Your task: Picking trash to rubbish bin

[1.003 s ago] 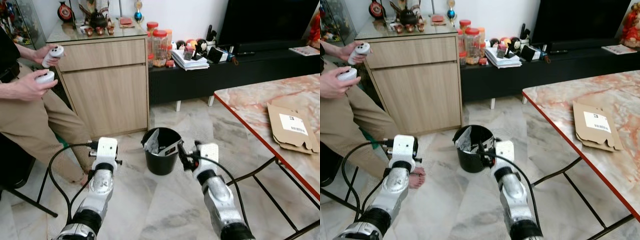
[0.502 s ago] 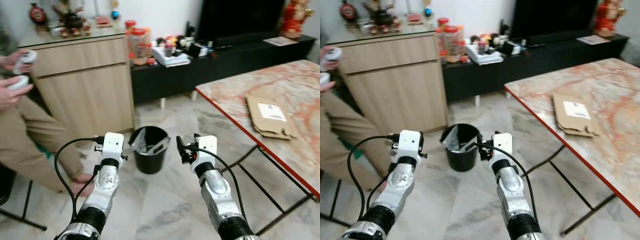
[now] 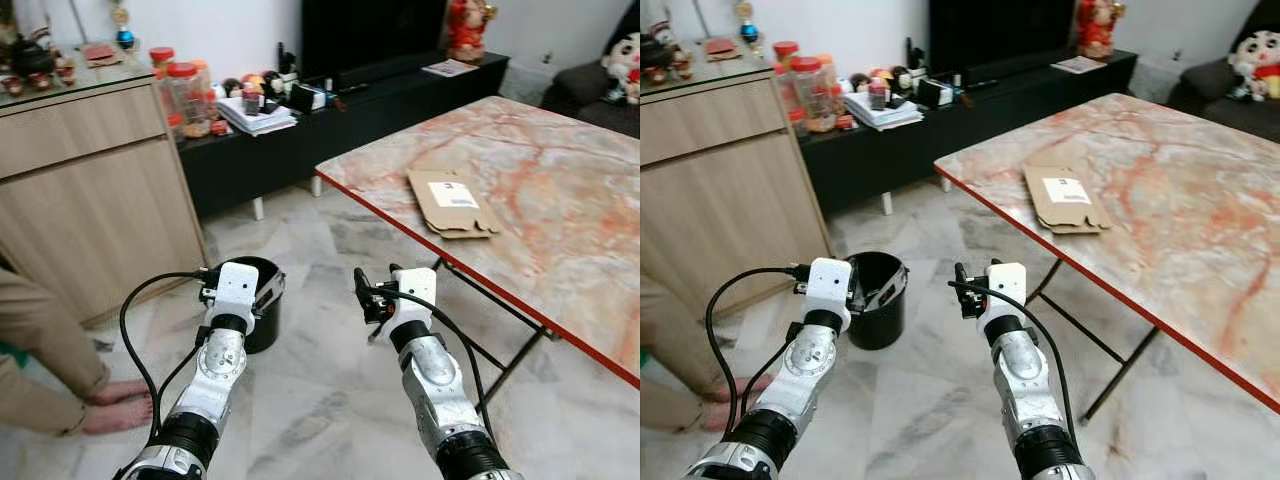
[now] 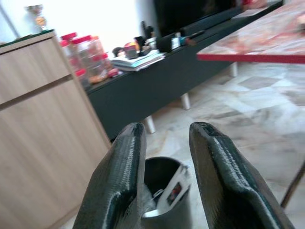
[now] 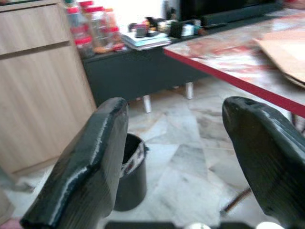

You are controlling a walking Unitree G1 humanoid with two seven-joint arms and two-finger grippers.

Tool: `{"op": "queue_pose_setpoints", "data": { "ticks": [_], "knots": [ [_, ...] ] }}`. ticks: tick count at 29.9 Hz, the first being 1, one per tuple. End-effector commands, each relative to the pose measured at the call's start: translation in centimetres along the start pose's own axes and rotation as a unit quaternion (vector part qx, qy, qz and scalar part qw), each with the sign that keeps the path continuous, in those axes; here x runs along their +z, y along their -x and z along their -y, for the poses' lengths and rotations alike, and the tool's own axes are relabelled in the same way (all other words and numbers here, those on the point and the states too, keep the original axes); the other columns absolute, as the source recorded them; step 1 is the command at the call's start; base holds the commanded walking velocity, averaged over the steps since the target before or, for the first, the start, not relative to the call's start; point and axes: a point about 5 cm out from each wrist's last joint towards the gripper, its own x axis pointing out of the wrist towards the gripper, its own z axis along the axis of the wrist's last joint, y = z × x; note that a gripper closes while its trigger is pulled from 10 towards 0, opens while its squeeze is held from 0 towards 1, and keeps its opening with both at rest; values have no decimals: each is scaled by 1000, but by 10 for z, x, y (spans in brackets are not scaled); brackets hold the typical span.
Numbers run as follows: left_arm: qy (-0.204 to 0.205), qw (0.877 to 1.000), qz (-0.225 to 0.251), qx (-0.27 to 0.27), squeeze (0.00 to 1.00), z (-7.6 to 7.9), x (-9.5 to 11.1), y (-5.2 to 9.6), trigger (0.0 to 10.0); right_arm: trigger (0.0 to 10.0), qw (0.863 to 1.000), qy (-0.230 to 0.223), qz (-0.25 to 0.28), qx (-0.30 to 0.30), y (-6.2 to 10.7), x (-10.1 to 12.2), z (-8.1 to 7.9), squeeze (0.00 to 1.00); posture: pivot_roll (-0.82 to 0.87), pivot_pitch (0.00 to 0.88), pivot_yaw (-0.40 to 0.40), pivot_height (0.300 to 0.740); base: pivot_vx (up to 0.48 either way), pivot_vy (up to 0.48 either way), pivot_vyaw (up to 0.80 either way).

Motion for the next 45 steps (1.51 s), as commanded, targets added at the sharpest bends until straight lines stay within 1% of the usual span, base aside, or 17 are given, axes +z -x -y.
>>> {"op": "queue_pose_setpoints", "data": {
  "ticks": [1,4,7,12,15,30,37,45],
  "knots": [
    [-3,1000,8,0,0,0,4,-1,10000,10000,1000,-6,5,-5,-1,3,0,0,110,0,-1,740,0,0,-800],
    [-12,1000,4,0,0,0,4,-2,10000,10000,1000,-4,5,-3,-1,4,-1,0,110,0,-1,740,0,0,-800],
    [-35,999,-1,-1,0,0,3,-3,10000,10000,1000,-4,5,-3,-2,4,-1,0,110,0,-1,740,0,-320,-800],
    [-23,1000,0,10,0,-4,4,-4,10000,10000,1000,-3,5,-2,-2,5,-1,0,114,0,-4,740,0,-480,-800],
    [-23,1000,0,11,0,-4,4,-4,10000,10000,1000,-3,5,-2,-2,5,-1,0,114,0,-4,740,0,-480,-800],
    [-17,1000,4,17,0,-6,6,-5,10000,10000,1000,-6,3,-6,-2,5,0,0,120,0,-8,740,0,0,-800],
    [-5,1000,6,12,0,-2,8,-5,10000,10000,1000,-5,0,-8,-2,4,2,0,116,0,-13,740,0,0,-800],
    [19,1000,-4,20,0,-4,6,-4,10000,10000,1000,-11,7,-5,-1,6,2,0,116,0,-19,740,0,0,0]
  ]
}}
